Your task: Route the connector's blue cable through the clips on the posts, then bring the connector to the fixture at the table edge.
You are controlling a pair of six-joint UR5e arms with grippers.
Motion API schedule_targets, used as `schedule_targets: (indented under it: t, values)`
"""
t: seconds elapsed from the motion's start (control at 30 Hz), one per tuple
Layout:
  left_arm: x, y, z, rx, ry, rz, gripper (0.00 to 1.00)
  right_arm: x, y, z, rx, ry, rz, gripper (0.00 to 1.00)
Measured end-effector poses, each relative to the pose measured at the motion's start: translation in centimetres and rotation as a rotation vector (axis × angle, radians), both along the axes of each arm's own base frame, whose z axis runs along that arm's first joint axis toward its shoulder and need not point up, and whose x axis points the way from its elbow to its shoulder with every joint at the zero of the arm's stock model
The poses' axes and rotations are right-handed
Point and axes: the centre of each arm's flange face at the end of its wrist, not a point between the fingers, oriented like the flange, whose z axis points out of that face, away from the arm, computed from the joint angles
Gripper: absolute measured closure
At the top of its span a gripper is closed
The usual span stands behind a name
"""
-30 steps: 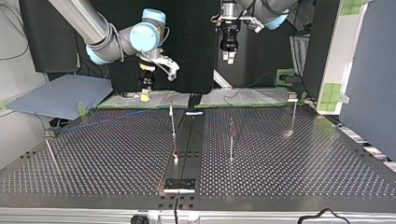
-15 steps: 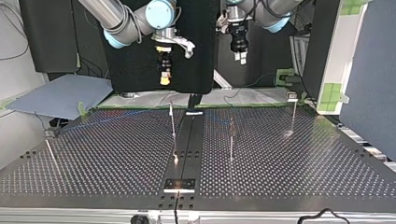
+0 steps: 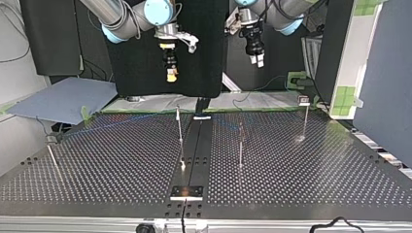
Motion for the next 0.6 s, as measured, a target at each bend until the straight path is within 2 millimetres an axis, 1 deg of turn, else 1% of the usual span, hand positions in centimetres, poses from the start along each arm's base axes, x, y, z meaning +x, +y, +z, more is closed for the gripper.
schedule_targets:
  t: [0.33,0.6]
  values:
    - [0.45,-0.56,-0.03,-0.018,-0.003,-0.064,0.0,0.64,0.35,-0.2,-0.004,-0.003,0.082,0.01]
    - [0.48,-0.57,-0.07,-0.014,0.003,-0.074,0.0,1.0,0.36,-0.1,-0.013,-0.013,0.109,0.01]
